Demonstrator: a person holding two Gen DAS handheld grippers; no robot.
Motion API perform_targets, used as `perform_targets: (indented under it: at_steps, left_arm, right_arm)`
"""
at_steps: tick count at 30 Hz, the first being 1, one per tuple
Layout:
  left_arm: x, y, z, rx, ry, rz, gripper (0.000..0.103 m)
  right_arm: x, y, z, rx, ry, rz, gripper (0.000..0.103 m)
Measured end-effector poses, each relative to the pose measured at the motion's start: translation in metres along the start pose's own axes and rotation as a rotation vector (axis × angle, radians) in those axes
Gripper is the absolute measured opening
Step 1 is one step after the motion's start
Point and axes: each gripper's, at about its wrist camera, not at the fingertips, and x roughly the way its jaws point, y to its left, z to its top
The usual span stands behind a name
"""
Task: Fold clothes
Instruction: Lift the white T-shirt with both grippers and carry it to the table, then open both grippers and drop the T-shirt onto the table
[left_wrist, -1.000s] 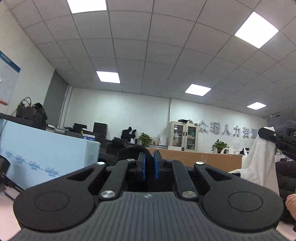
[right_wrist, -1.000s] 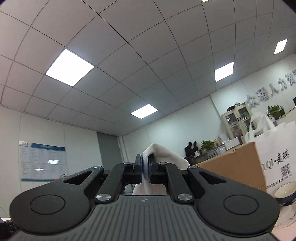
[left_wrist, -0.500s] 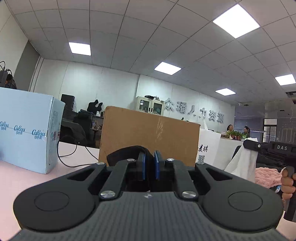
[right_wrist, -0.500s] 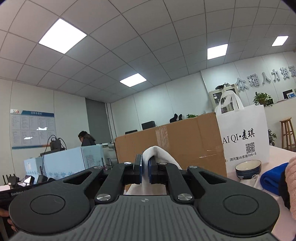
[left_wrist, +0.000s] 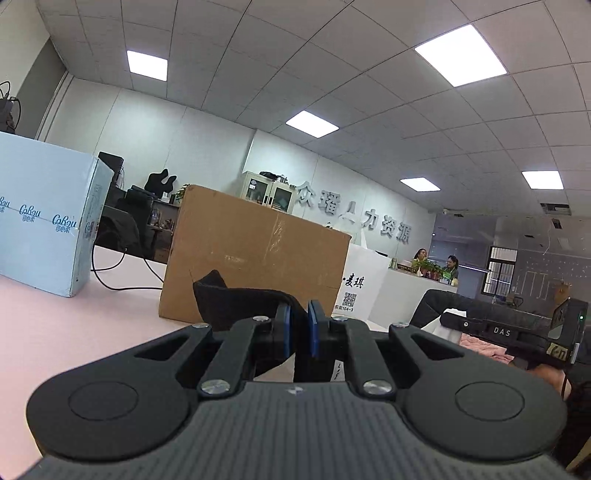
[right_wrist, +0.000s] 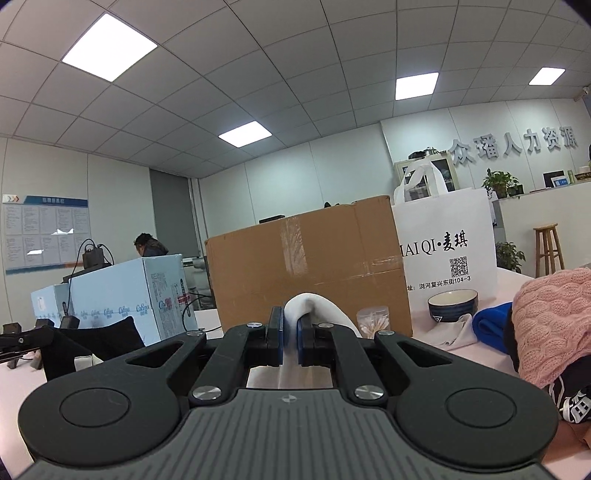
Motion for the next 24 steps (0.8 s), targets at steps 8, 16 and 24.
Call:
perform_targets:
  at_steps: [8,16,24]
  left_arm:
    - [-0.01,-0.001,-0.006,0.044,0.046,-0.072,0.01]
    - [-0.022,-0.013,-0.023,0.242,0.167,-0.125,0.054]
    - [0.008,0.016,-0.01,0.173,0.15,0.08,0.063]
  right_arm:
    - [0.001,-0.015,-0.014,-0.049,0.099,-0.071,0.011]
    - [-0.003,-0.041,-0.024,0.009,0.192,-0.116,0.059]
    - [-0.02,-0.054,-0.002,-0.009,0.115,-0.186,0.071]
